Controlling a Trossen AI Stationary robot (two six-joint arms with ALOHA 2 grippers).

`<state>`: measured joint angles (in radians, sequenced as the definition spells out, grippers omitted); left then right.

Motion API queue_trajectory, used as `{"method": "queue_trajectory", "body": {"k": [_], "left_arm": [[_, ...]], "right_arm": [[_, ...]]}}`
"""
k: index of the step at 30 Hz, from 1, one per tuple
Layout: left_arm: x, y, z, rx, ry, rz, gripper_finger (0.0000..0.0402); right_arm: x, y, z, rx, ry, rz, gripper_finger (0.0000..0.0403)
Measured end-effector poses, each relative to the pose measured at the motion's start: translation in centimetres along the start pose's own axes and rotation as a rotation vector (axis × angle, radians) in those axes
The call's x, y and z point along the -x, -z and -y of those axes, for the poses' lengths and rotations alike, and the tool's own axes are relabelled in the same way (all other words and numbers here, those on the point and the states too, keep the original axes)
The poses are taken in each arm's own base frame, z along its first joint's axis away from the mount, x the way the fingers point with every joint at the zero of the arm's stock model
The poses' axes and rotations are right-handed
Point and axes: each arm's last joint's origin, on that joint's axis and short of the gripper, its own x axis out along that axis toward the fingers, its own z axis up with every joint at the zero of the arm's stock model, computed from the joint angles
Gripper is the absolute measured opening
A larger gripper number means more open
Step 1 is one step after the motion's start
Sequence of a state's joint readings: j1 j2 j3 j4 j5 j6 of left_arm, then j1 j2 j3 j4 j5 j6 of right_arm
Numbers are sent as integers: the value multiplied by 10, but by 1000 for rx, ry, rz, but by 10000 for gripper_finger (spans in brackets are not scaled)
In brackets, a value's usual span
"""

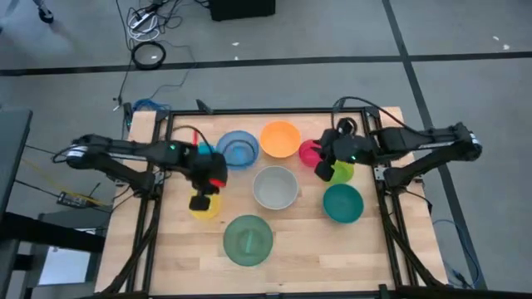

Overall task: Nest bowls inside each other
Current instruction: Stack the dark green bowl on top of the right blue bowl

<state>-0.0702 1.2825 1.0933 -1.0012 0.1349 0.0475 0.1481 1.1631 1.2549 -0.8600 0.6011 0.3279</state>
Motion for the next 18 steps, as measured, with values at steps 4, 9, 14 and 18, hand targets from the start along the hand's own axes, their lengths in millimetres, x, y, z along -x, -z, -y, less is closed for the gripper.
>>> {"method": "queue_trajectory", "body": {"k": [4,9,14,18], "left_arm": [[-19,-10,17,-69,59,-11,37],[-32,-23,32,-68,39,55,37],[-47,-26,34,29,-122,38,37],[-56,-30,44,-33,-126,47,37]], "right_arm": [[20,10,-7,-34,23,28,77],[35,25,-15,-76,29,-8,77],[36,38,-22,-81,34,-99,93],[34,45,-32,-59,38,-145,112]]}}
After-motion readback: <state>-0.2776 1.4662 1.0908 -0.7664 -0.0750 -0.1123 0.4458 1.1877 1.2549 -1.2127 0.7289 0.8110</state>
